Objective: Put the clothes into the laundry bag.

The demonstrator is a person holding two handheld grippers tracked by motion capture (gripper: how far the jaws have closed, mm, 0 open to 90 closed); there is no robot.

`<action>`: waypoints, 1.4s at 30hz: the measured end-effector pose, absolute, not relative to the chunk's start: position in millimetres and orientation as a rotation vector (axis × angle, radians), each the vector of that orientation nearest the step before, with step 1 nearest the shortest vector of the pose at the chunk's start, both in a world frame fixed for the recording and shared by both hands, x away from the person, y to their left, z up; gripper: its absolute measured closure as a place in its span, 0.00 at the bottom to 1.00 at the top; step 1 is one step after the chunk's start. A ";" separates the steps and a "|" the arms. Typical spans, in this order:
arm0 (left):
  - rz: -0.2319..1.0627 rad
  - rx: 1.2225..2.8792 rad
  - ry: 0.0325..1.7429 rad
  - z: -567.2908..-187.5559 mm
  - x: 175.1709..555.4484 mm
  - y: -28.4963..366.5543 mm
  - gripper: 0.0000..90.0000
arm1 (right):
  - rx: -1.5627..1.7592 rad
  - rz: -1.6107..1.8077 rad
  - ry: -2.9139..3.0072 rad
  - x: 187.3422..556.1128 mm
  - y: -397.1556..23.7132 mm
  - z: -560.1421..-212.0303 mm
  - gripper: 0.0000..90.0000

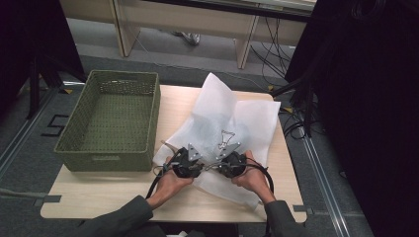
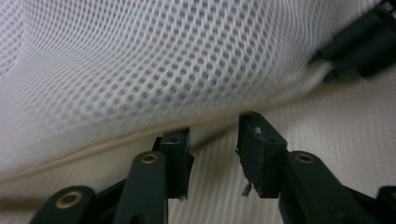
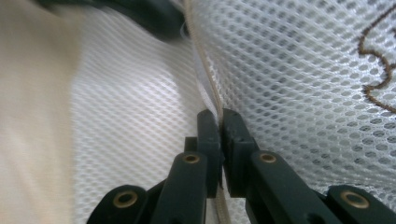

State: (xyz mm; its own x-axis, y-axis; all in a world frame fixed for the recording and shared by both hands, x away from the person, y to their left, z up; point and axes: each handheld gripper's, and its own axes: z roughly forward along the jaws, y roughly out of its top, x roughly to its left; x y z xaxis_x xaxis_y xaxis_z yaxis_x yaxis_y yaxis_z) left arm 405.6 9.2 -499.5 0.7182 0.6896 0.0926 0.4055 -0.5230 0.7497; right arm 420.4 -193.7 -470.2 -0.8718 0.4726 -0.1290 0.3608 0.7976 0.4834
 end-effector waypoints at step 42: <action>0.263 2.372 0.590 -504.4 366.4 14.8 0.96 | 0.678 0.481 2.681 434.0 -205.2 -481.2 0.96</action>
State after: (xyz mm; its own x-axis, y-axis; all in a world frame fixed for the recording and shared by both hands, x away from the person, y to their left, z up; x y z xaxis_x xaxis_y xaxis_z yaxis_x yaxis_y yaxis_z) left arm 366.4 14.8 -504.4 0.8772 0.4791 0.0318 0.3438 -0.6730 0.6549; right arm 434.0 -205.2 -481.2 -0.8309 0.5052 -0.2331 0.3927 0.8293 0.3975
